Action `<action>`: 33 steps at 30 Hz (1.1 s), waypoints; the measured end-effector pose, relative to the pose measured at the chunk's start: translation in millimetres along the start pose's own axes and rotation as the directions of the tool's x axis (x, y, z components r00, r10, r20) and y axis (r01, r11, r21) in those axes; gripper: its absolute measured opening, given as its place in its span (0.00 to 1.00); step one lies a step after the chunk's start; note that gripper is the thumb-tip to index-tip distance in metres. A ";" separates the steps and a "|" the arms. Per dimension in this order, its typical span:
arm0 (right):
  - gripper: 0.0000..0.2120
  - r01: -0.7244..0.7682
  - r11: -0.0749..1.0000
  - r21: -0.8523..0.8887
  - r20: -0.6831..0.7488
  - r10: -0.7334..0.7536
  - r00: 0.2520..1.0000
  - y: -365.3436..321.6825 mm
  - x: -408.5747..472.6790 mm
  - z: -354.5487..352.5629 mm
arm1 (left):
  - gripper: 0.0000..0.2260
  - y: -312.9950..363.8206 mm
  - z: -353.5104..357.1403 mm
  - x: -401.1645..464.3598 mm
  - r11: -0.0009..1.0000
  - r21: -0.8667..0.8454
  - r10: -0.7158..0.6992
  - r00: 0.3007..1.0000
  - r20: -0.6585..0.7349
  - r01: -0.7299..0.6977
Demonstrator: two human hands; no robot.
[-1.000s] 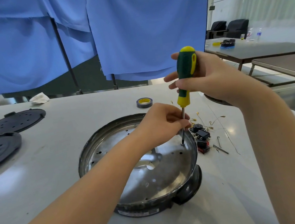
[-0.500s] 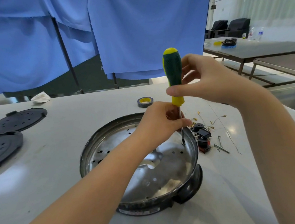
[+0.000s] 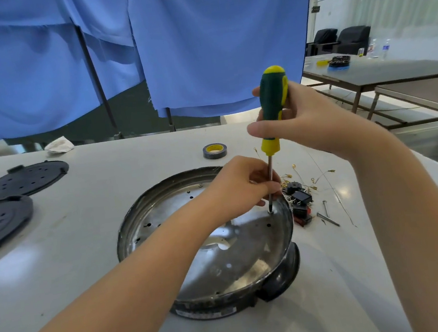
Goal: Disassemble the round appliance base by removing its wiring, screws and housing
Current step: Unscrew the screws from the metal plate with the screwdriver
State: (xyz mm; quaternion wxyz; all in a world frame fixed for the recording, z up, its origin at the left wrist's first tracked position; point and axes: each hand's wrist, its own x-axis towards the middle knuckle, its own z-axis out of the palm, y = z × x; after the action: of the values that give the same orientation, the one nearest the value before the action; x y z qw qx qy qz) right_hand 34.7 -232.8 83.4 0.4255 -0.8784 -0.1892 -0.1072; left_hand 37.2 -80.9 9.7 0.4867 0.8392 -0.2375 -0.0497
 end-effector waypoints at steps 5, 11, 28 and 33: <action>0.16 -0.013 0.995 -0.098 -0.027 0.010 1.000 2.1 0.5 0.3 | 0.08 -0.8 0.7 4.3 0.991 0.130 0.020 0.995 -0.100 -0.007; 0.17 0.028 1.000 0.003 0.040 -0.029 0.999 0.4 -1.7 -4.1 | 0.02 -1.5 -1.6 0.6 1.000 0.005 0.008 0.999 -0.037 -0.008; 0.25 0.018 0.999 0.049 -0.011 -0.018 1.000 -0.8 -2.5 -3.3 | 0.07 5.2 -2.0 -0.1 0.997 0.081 0.012 0.992 -0.129 -0.002; 0.29 0.035 0.994 0.105 -0.006 -0.035 0.999 -2.0 -2.2 -2.1 | 0.06 6.2 -8.1 -4.7 1.000 -0.012 -0.026 1.000 -0.008 0.025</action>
State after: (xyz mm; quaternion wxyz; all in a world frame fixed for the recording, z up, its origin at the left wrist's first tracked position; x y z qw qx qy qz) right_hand 31.8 -233.9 85.3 0.4698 -0.8511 -0.2091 -0.1062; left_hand 33.4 -74.9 18.4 0.4920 0.8394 -0.2244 -0.0537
